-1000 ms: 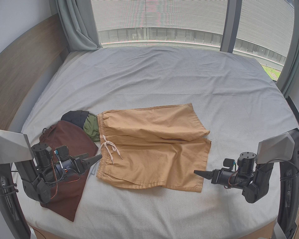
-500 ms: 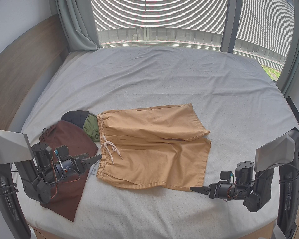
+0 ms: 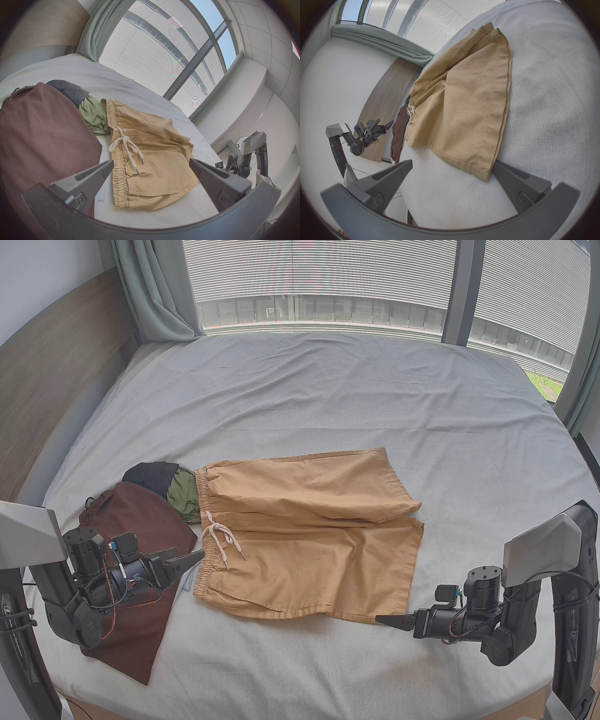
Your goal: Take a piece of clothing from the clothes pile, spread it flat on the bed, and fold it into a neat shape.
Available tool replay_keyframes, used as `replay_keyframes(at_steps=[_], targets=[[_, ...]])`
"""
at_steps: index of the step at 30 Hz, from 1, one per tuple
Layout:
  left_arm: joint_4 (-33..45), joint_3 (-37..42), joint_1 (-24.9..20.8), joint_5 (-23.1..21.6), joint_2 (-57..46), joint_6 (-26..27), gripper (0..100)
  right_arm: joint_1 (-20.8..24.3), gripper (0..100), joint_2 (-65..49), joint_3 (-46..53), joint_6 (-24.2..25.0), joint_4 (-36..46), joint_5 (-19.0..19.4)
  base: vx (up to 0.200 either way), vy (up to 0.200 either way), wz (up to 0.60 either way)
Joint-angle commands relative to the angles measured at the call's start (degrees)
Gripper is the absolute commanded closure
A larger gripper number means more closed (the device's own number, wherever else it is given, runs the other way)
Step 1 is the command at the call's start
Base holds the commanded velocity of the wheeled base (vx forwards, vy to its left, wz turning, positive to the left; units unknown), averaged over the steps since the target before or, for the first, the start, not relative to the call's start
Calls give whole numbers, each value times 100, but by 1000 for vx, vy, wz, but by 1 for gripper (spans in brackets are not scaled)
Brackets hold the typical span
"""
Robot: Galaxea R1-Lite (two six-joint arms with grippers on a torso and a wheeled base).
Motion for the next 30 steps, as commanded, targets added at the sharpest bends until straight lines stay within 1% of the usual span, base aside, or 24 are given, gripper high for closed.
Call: replay_keyframes(at_steps=[1,2,11,30], targets=[[-3,-1,-3,0,11,-8,0,8,0,58,-45,32,8,-76,0,0,0],[-3,-1,-3,0,29,1,0,8,100,58,-54,32,8,-120,0,0,0],[5,17,-64,0,90,1,0,17,100,137,-63,-30,-1,-182,0,0,0],[5,158,-3,-27,398,-35,0,8,100,146,-28,-38,-1,-191,0,0,0]])
